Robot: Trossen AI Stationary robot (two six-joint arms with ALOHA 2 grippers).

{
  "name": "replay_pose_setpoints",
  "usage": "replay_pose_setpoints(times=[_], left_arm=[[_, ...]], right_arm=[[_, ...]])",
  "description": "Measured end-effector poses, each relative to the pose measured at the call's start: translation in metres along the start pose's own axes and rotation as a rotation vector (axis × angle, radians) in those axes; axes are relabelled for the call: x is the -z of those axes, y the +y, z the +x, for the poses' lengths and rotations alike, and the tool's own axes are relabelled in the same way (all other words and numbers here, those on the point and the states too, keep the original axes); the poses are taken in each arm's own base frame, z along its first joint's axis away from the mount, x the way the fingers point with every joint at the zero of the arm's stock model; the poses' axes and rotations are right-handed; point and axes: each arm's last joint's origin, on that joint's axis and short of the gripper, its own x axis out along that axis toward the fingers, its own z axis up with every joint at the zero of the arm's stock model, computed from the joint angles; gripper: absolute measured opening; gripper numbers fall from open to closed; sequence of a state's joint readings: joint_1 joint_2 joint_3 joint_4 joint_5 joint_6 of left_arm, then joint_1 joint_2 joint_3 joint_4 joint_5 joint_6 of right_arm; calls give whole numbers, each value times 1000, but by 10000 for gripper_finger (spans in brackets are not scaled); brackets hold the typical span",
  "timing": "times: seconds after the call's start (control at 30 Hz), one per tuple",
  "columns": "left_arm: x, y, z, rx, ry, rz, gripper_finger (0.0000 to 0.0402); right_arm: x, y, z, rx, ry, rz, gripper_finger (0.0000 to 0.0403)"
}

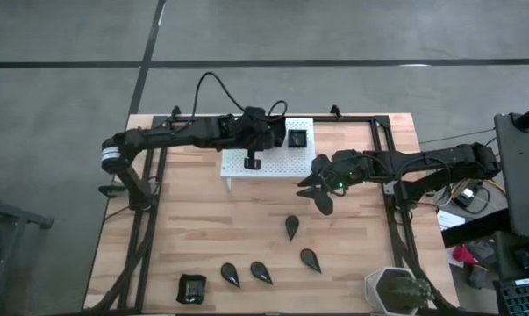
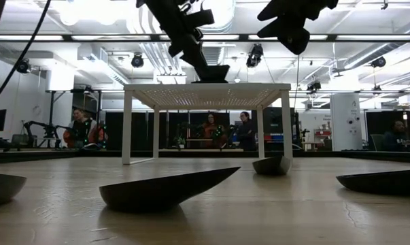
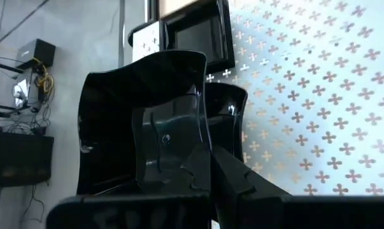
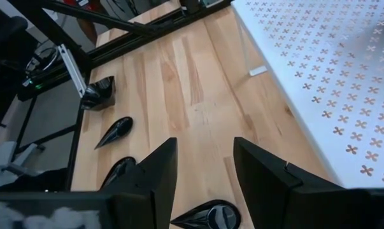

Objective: Pick & Place Mini shaped plates
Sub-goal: Stack the distorted square plate on top of the distorted square plate on the shelf

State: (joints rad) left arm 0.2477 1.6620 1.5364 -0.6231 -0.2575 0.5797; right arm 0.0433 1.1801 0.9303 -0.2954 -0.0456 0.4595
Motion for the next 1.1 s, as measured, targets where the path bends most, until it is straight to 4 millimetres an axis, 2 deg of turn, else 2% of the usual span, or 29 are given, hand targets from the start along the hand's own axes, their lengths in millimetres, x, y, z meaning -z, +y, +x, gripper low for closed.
replay_pose_setpoints(times=[0.4, 0.97, 1.1], left_arm=[[4, -3, 2, 24, 42, 23, 13], [2, -5, 1, 12, 40, 27, 103], [0, -8, -11, 18, 29, -19, 113]], right_arm=[[0, 0, 0, -1, -1, 4, 145], [1, 3, 1, -16, -7, -4, 140], [2, 3, 1, -16, -5, -7, 144]])
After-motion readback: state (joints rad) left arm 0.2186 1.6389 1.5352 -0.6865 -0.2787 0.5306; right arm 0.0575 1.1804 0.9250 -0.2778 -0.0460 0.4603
